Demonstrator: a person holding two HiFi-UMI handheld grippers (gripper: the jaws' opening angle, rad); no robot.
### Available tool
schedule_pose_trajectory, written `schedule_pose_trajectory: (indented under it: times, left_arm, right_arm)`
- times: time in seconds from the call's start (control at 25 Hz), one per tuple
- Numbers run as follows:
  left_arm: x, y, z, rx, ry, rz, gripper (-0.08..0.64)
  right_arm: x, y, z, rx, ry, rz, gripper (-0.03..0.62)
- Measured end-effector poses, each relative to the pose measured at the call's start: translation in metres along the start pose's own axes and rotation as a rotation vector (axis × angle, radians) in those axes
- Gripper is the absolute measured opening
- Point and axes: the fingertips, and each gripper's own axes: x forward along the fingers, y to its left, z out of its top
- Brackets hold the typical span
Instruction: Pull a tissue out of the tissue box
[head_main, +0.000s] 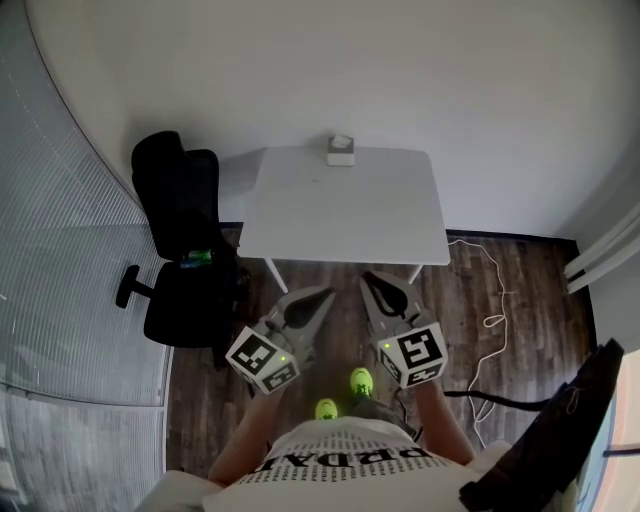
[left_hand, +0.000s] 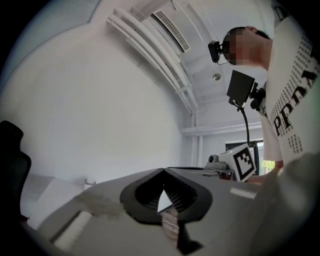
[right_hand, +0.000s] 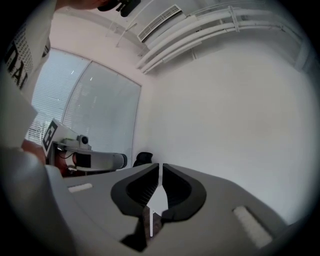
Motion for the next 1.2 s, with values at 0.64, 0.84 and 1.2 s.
schedule_pose_trajectory:
  times: [0.64,0.84,1.2]
  left_arm:
    - [0.115,0.046,-0.005,0.016,0.003,0.06,-0.009]
    - [0.129,0.06,-0.006,0.024,-0.005,0.098,-0.009]
    - [0.145,0.079,-0.008,0.015,-0.018,0.148,-0.009]
  right_arm:
    - [0.046,-0.111,0.0,0.008,-0.019,0.065,0.034]
    - [0.059,-0.124,-0.001,-0.001,-0.031,0.103,0.034]
    - [0.078,-0.141,0.001,-0.004,-0.033,0.146,0.034]
